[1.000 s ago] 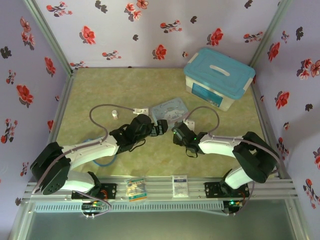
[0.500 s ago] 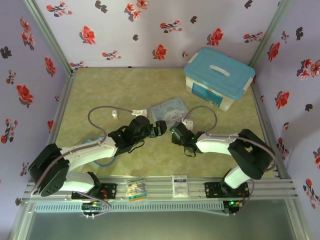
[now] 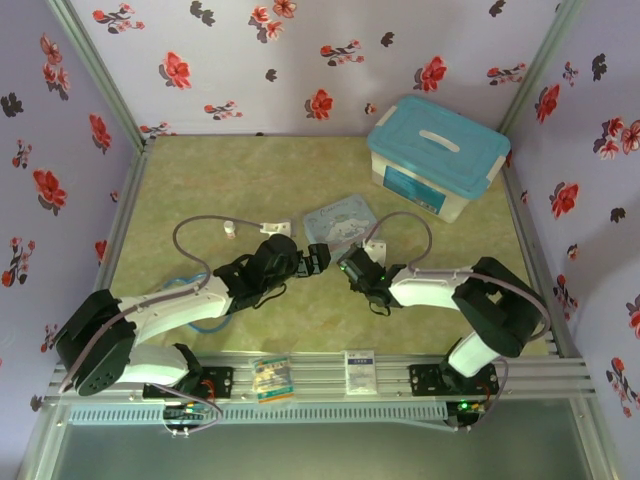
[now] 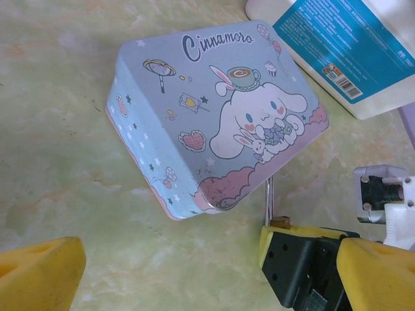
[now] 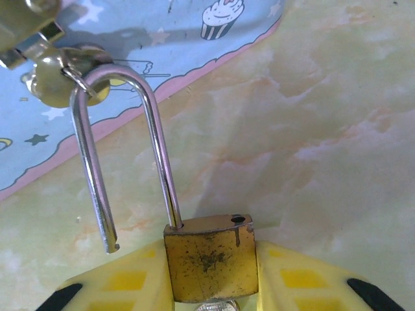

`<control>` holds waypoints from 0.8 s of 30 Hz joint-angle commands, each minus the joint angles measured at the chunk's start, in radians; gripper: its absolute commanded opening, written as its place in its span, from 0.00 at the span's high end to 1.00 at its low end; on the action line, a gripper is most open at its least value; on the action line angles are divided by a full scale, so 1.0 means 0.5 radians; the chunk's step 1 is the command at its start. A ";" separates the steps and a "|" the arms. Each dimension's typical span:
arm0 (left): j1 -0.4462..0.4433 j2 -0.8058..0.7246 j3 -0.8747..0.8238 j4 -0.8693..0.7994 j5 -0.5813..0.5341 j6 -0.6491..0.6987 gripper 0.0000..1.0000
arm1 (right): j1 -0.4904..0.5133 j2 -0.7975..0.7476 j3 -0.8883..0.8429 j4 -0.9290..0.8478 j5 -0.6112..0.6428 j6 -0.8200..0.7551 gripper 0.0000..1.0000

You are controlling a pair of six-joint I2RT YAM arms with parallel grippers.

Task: Unlock a padlock with a key

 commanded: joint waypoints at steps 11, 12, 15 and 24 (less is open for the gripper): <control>0.222 0.467 0.327 0.034 -0.143 0.270 0.06 | 0.006 0.026 -0.187 0.601 -0.287 0.360 0.78; 0.227 0.538 0.371 0.063 -0.137 0.304 0.07 | 0.003 0.038 -0.187 0.629 -0.293 0.403 0.78; 0.227 0.745 0.559 -0.063 -0.201 0.406 0.09 | 0.006 0.109 -0.171 0.718 -0.322 0.474 0.78; 0.227 0.940 0.587 -0.124 -0.266 0.462 0.38 | 0.008 0.234 -0.058 0.787 -0.307 0.522 0.80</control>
